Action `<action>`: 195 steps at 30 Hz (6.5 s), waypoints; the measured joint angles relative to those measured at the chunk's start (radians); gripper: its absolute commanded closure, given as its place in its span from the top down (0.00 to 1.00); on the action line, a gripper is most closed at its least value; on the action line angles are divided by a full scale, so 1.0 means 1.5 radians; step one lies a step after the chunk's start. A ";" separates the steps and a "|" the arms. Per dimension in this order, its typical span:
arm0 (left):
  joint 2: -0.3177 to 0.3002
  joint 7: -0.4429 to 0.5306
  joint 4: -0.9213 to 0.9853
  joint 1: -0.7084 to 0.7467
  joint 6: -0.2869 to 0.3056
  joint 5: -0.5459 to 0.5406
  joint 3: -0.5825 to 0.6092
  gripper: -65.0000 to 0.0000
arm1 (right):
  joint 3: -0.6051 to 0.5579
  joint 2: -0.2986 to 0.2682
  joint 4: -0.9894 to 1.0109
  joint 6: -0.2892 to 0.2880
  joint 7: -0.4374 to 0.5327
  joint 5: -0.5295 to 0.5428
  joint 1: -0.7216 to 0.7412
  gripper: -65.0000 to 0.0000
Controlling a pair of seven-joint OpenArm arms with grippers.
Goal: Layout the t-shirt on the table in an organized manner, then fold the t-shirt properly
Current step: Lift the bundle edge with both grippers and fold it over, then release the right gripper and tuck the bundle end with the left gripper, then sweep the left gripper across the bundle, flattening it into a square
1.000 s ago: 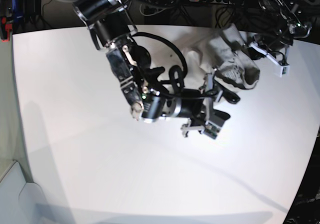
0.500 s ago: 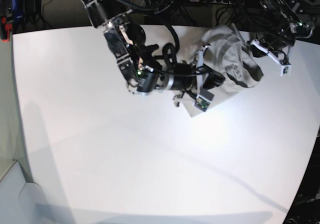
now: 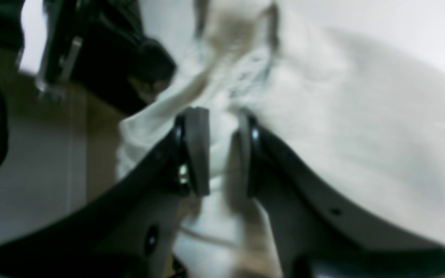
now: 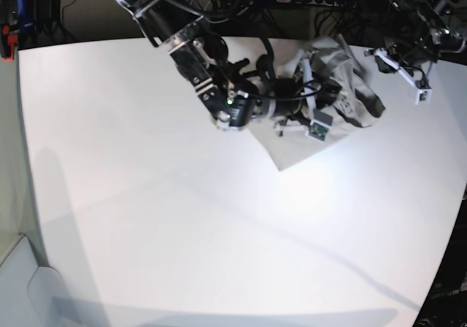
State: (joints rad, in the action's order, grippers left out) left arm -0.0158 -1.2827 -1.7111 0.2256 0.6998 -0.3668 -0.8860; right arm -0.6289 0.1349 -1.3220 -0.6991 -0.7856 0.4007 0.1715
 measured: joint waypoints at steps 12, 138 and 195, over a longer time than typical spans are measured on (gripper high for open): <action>-0.026 0.003 -0.007 0.053 0.000 -0.063 0.000 0.01 | -0.015 0.006 0.004 0.000 0.002 0.003 0.054 0.23; -0.027 0.336 0.344 -0.472 0.003 0.330 1.100 0.00 | 0.769 -0.262 -0.364 0.003 0.024 0.010 -0.271 0.15; 0.031 0.382 0.379 -0.552 0.005 0.519 1.054 0.70 | 0.865 -0.221 -0.367 0.003 0.023 0.010 -0.312 0.15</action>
State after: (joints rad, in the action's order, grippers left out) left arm 0.0307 -0.7101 -1.1419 -0.6025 0.7074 0.4114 0.6956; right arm 0.6693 -0.1967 -1.8732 -0.6945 -0.7517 0.4164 -0.2970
